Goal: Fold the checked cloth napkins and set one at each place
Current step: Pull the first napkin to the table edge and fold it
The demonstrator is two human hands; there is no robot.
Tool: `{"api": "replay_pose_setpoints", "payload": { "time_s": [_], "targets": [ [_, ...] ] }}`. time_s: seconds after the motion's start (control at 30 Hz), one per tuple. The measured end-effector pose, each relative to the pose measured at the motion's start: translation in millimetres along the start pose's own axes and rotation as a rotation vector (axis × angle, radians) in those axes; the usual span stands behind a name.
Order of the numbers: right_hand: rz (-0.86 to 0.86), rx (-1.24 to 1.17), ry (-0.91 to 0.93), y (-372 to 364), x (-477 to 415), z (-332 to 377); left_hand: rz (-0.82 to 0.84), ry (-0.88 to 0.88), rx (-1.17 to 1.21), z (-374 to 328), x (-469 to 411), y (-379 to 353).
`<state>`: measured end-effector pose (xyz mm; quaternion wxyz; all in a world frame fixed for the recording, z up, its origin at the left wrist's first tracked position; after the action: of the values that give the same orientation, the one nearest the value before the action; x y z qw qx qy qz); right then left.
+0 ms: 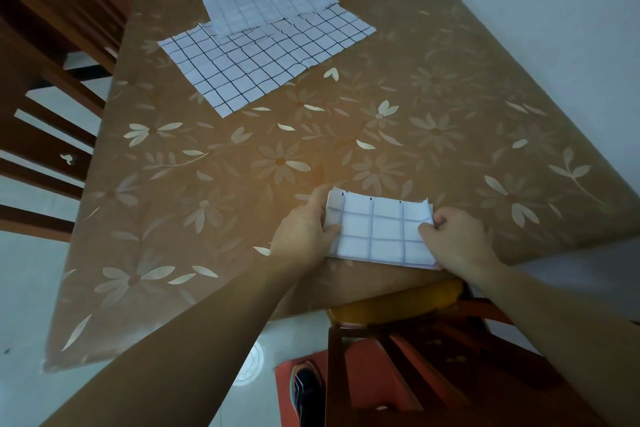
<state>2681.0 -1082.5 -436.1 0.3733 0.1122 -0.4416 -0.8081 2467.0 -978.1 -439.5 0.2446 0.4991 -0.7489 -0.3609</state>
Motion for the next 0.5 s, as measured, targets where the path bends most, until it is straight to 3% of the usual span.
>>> {"api": "replay_pose_setpoints", "payload": {
  "time_s": [0.23,0.4,0.5],
  "targets": [
    [-0.009,0.17,0.091,1,1,-4,-0.019,-0.089,-0.238,-10,3,-2],
    [-0.006,0.164,0.111,0,1,-4,-0.043,-0.453,-0.47,-39,11,-19],
    [-0.028,0.155,0.117,0,0,-3,0.084,-0.593,-0.528,-53,16,-39]
  ]
}}
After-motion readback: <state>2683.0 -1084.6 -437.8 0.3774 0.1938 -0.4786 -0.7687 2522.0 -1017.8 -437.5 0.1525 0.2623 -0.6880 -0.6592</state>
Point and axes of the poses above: each hand's wrist, its own x-axis away from the middle knuckle, its own y-axis out of the back of the hand, z = x × y, the point moved 5 cm from there along -x, towards the middle knuckle, and after that the axes turned 11 degrees about -z, right-handed, at the moved point
